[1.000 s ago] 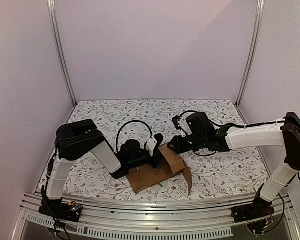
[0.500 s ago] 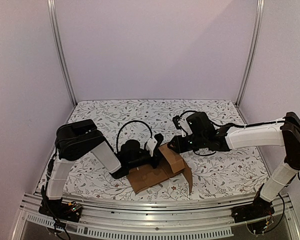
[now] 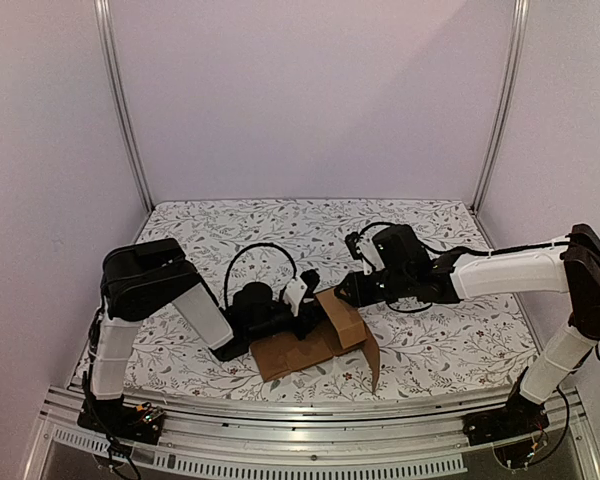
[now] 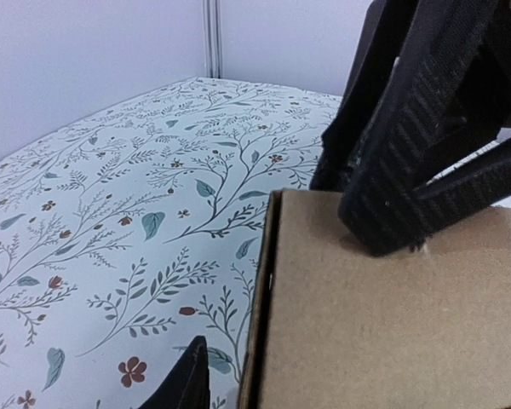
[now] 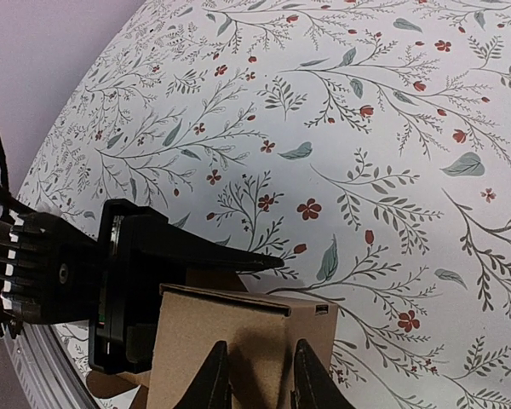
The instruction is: Fold the paper box
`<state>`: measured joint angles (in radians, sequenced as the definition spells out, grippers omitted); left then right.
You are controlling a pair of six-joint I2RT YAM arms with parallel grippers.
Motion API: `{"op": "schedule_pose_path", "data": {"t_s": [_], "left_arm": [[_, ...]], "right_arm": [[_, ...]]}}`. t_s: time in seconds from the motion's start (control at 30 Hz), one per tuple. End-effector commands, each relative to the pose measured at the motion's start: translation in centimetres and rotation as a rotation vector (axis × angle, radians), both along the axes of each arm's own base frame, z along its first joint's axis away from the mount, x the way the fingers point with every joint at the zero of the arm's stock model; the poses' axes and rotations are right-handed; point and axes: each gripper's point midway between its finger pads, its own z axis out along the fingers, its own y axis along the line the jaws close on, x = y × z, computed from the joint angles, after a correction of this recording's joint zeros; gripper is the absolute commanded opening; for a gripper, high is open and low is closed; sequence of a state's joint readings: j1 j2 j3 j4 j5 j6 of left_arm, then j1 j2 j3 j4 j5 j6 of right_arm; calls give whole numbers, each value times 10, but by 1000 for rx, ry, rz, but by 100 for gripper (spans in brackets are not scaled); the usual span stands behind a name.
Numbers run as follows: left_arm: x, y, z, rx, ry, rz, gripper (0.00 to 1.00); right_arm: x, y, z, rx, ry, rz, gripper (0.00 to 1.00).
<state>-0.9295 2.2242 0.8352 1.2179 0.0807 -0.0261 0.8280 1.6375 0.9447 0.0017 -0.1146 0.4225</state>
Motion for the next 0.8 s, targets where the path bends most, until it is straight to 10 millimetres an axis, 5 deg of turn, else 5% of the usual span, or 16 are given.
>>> {"op": "schedule_pose_path", "data": {"t_s": [0.0, 0.1, 0.4, 0.77], "left_arm": [[-10, 5, 15, -12, -29, -2, 35], [-11, 7, 13, -14, -21, 0, 32], [-11, 1, 20, -19, -23, -23, 4], [-4, 16, 27, 18, -17, 60, 0]], "right_arm": [[-5, -8, -7, -25, 20, -3, 24], [-5, -8, -7, -24, 21, -3, 24], [-7, -12, -9, -31, 35, -16, 24], [-2, -31, 44, -42, -74, -53, 50]]}}
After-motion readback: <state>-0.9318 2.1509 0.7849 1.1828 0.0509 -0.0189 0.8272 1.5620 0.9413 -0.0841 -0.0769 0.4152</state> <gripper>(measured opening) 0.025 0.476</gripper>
